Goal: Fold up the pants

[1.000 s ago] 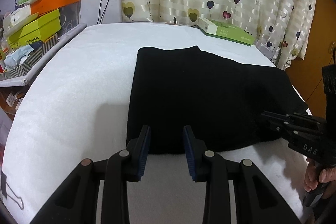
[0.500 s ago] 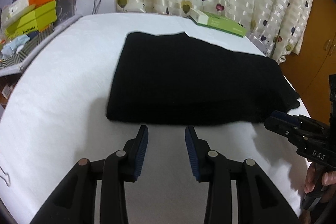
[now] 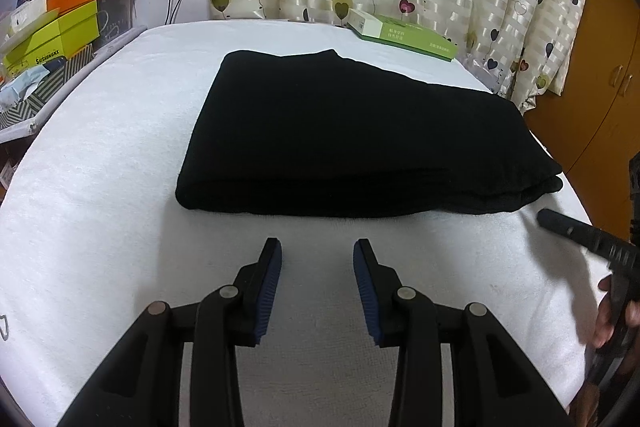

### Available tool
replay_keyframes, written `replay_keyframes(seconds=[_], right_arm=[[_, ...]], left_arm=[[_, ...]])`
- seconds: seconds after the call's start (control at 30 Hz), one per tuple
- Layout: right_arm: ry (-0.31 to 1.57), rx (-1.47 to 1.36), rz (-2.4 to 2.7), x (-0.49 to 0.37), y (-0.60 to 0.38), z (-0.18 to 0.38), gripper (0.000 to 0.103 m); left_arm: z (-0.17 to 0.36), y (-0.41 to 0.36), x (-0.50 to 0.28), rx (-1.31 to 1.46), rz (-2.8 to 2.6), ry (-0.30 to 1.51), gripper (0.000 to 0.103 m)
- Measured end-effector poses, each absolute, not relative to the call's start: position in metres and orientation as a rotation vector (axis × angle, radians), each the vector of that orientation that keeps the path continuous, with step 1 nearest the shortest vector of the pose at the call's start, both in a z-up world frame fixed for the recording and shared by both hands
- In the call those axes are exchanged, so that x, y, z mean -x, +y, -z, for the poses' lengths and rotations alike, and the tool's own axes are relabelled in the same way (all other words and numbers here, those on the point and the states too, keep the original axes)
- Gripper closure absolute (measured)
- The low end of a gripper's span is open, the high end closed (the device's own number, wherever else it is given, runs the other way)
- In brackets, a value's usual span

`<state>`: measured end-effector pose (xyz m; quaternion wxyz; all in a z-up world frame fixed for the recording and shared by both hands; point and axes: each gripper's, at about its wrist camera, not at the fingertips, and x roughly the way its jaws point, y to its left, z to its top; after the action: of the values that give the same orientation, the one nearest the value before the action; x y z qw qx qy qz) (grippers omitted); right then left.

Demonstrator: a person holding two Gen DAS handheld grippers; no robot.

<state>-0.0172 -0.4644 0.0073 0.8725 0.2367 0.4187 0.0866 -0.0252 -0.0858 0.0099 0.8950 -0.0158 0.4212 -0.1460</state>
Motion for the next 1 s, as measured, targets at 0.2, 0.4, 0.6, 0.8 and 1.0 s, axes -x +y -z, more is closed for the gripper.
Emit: replay_keyframes(seconds=[0.2, 0.4, 0.6, 0.8, 1.0], right_arm=[[0.865, -0.596, -0.177, 0.007, -0.476, -0.007, 0.055], [0.865, -0.684, -0.139, -0.007, -0.488, -0.005, 0.055], [0.807, -0.820, -0.012, 0.007, -0.501, -0.003, 0.055], [0.799, -0.857, 0.048, -0.004, -0.511, -0.003, 0.055], [0.768, -0.832, 0.094, -0.005, -0.510, -0.005, 0.054]], left_arm=[[-0.010, -0.088, 0.026, 0.022, 0.306, 0.873, 0.059], [-0.010, -0.088, 0.026, 0.033, 0.312, 0.873, 0.059], [-0.009, -0.086, 0.025, 0.052, 0.320, 0.873, 0.059], [-0.009, -0.087, 0.025, 0.050, 0.319, 0.873, 0.058], [-0.010, -0.087, 0.025, 0.049, 0.327, 0.873, 0.056]])
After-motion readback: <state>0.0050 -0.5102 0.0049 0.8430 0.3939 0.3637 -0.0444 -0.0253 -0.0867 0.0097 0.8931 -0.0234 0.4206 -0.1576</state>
